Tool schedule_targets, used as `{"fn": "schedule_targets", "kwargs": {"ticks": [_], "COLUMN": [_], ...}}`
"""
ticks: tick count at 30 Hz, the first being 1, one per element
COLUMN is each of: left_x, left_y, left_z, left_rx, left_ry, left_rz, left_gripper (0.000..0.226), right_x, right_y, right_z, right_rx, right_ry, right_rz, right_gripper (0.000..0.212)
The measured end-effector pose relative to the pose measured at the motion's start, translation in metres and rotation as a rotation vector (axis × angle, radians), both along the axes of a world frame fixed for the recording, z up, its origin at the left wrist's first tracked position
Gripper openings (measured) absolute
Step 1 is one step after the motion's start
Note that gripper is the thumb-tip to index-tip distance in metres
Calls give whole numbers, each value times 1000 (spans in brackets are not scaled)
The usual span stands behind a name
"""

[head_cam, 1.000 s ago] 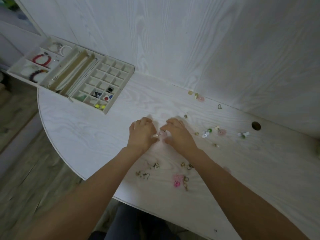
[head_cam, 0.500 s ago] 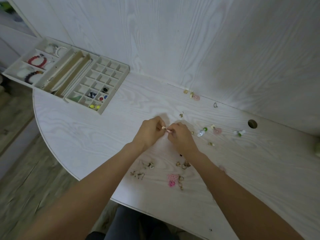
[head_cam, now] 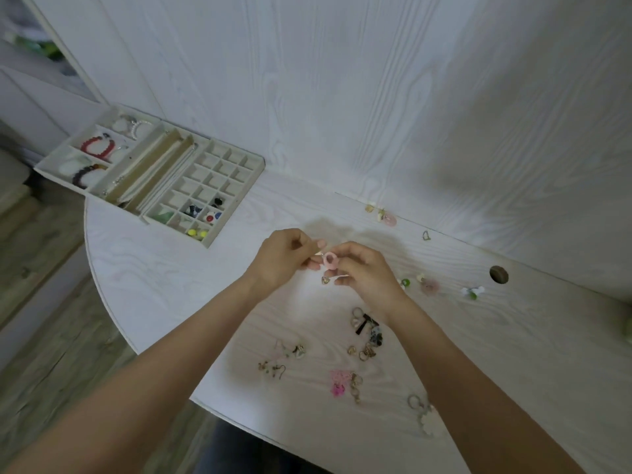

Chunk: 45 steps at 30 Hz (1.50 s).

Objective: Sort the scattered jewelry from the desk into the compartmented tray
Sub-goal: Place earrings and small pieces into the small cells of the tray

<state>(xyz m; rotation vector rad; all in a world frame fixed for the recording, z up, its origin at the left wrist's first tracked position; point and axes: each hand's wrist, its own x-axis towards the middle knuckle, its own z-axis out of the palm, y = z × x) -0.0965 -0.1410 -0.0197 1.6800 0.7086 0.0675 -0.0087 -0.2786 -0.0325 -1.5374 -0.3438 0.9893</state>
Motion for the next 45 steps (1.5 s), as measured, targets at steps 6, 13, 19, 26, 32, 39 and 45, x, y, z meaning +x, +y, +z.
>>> {"fn": "schedule_targets", "kwargs": {"ticks": [6,13,19,26,32,39,45], "left_x": [-19,-47,-56,-39,-33,-27,-24], "left_y": [40,116,188,238,257,261,258], "left_z": [9,11,-7,-34,-57,-60,-65], "left_rx": [-63,-320,-235,109,272,349,405], "left_ry": [-31,-62,-15,57,168,215,259], "left_rz": [75,239,291,288,286,261,169], "left_gripper": [13,6,14,18,5,11,19], "right_x": [-2,-12,-16,-9,-11,-14,-19], "right_y": [49,139,215,271,299,305,302], "right_z": [4,11,-6,-37,-51,-57,-54], "right_rx": [-44,35,16,-141,-214,-411,-484], "right_ry": [-40,2,-98,-532,-741,-1005,-1198], "right_rz": [110,115,122,146,280,361,469], "right_gripper": [10,19,14,16,31,21,12]}}
